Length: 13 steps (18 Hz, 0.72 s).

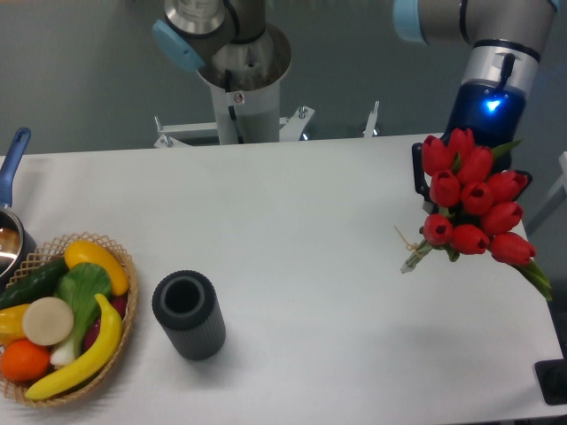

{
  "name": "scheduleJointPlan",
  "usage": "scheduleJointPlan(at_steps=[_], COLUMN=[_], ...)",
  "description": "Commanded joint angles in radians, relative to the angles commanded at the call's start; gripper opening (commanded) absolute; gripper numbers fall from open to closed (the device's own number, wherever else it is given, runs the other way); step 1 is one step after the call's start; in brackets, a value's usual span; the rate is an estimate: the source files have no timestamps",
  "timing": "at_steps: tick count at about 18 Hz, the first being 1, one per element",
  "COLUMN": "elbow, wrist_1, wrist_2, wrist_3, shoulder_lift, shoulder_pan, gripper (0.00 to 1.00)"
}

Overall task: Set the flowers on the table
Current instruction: 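Lift the red tulip bunch held in the gripper slightly upward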

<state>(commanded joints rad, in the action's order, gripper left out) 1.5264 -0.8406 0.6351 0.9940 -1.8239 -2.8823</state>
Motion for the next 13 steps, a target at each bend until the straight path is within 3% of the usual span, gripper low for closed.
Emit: scheduleJointPlan(at_steps=[4, 10, 13], elbow=[-0.018, 0.028, 0.026], wrist_1=[-0.012, -0.051, -0.066], wrist_2=[0.092, 0.248, 0.380], wrist_3=[-0.003, -0.002, -0.003], shoulder_lift=[0.002, 0.073, 0.081], shoulder_pan=[0.008, 0.012, 0.043], gripper=[0.45, 0.44, 0.44])
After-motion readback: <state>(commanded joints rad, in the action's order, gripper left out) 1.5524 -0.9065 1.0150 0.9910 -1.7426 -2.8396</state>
